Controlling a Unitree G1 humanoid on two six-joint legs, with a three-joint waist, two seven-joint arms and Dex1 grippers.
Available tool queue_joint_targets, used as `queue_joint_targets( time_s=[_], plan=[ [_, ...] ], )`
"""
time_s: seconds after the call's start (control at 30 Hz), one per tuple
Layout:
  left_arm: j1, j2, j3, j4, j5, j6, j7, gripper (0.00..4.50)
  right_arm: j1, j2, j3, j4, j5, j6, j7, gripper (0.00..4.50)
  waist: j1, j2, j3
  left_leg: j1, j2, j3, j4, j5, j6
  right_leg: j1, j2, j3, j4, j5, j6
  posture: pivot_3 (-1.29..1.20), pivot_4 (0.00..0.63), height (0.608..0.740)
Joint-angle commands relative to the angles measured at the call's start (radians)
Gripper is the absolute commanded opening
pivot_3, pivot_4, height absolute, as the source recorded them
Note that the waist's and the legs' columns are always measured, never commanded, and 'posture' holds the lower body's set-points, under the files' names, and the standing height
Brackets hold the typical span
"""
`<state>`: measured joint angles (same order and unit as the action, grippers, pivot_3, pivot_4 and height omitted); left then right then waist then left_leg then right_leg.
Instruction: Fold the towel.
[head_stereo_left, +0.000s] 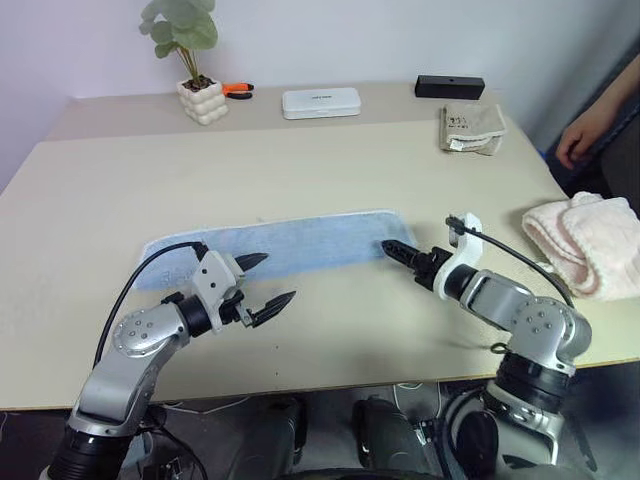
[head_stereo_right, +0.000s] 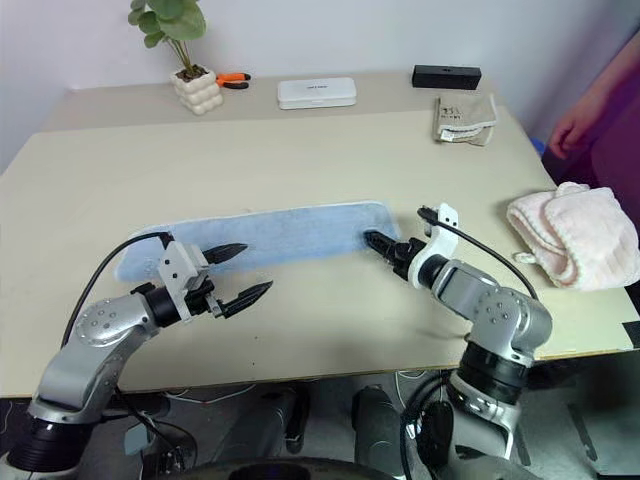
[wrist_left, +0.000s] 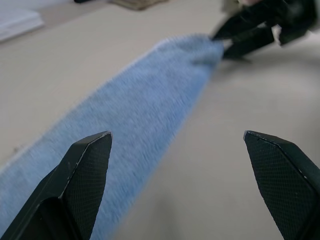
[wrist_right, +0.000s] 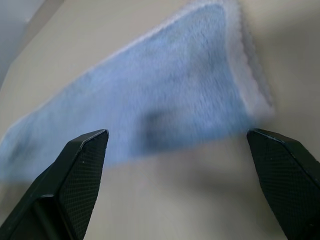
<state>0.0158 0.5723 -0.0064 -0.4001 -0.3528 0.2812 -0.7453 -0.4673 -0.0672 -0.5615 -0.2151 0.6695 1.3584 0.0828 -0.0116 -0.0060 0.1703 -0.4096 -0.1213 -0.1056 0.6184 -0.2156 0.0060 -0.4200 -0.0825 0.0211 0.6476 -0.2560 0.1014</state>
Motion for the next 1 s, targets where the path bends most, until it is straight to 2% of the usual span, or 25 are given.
queue_joint_targets(
  time_s=[0.03,0.1,0.33,0.43,0.5,0.67,0.8,1.0],
  plan=[
    [0.024,0.011,0.014,-0.04,-0.012,0.002,-0.007,4.29,-0.088,0.048,-0.08,0.125,-0.028,-0.072,-0.12,4.24,-0.005,0.0,0.0,0.0,0.0,0.0,0.0,0.0,0.0,0.0,0.0,0.0,0.0,0.0,0.0,0.0,0.15,0.736],
    [0.039,0.008,0.014,-0.051,-0.006,0.001,0.002,4.29,-0.113,0.053,-0.102,0.166,-0.033,-0.097,-0.159,3.63,-0.004,0.0,0.0,0.001,0.0,0.0,0.0,0.0,0.0,0.0,0.0,0.0,0.0,0.0,-0.001,0.0,0.15,0.736],
    [0.069,-0.002,0.001,-0.069,0.003,-0.004,0.02,4.29,-0.119,0.033,-0.098,0.147,0.012,-0.106,-0.171,0.03,-0.002,0.001,0.0,0.001,0.0,0.0,0.0,0.0,0.0,0.0,0.0,0.0,0.0,0.0,-0.001,0.0,0.15,0.736],
    [0.072,-0.006,-0.002,-0.067,0.005,-0.005,0.022,4.29,-0.122,0.001,-0.107,0.12,0.038,-0.102,-0.161,0.03,-0.002,0.002,0.0,0.001,0.0,0.0,0.0,0.0,0.0,0.0,0.0,0.0,0.0,0.0,-0.001,0.0,0.15,0.736],
    [0.069,-0.002,-0.008,-0.058,0.015,-0.009,0.019,4.29,-0.112,-0.058,-0.097,0.082,0.051,-0.092,-0.131,0.03,0.0,0.003,0.001,0.001,0.0,0.0,0.0,0.0,0.0,0.0,0.0,0.0,0.0,0.0,-0.001,0.0,0.15,0.736],
    [0.02,-0.009,-0.038,-0.021,0.046,-0.013,0.015,4.29,-0.06,-0.319,-0.004,-0.005,0.043,-0.099,0.011,0.03,0.004,0.003,0.001,0.0,0.0,0.0,0.0,0.0,0.001,0.001,-0.001,-0.001,-0.002,0.0,0.0,0.0,0.15,0.736],
    [-0.009,-0.017,-0.056,-0.007,0.056,-0.009,0.014,4.29,-0.033,-0.44,0.158,-0.059,0.01,-0.171,0.122,0.03,-0.013,0.003,0.001,0.0,0.001,0.0,-0.001,0.0,0.001,0.001,0.0,-0.001,-0.002,0.0,-0.001,0.0,0.15,0.736],
    [-0.007,-0.025,-0.058,-0.002,0.07,-0.017,0.025,4.29,-0.056,-0.509,0.569,-0.203,-0.1,-0.336,0.311,0.03,-0.021,0.003,0.001,0.0,0.003,0.001,-0.003,0.0,0.001,0.0,0.001,-0.002,-0.002,-0.001,-0.001,0.0,0.15,0.736]
  ],
)
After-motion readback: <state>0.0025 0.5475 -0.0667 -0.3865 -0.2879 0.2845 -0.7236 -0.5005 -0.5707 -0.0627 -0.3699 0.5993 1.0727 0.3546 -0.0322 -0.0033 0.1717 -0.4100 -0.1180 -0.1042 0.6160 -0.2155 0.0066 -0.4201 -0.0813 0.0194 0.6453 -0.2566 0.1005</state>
